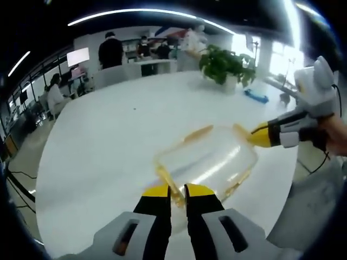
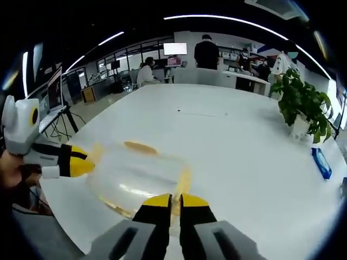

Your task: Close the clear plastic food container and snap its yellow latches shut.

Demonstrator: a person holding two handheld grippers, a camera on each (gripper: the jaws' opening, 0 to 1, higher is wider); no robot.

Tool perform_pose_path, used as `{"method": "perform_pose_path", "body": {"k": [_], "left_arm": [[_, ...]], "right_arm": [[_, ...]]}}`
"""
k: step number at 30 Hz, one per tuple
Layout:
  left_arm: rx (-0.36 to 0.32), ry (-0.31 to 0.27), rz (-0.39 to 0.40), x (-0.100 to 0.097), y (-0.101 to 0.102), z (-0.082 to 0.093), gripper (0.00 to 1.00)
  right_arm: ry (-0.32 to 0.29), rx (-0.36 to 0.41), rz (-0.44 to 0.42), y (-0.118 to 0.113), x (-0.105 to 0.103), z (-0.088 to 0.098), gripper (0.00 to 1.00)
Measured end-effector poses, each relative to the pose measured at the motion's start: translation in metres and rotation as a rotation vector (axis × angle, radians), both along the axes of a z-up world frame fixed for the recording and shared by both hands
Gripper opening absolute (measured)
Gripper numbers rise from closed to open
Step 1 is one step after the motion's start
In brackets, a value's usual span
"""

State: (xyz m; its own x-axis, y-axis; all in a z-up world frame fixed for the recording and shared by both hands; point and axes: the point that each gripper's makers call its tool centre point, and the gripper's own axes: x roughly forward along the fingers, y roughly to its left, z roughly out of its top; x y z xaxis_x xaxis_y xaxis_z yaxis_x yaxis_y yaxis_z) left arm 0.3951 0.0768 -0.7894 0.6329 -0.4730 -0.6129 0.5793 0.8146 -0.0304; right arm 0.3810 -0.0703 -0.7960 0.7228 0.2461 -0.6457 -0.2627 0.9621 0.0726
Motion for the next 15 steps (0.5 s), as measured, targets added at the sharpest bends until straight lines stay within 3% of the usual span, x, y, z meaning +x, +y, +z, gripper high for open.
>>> {"method": "perform_pose_path", "body": {"k": [15], "left_arm": [[-0.025, 0.038, 0.028, 0.0049, 0.0001, -0.0102, 0.05]], "right_arm": [[0.021, 0.012, -0.008, 0.0005, 0.0003, -0.0071, 0.01]]}}
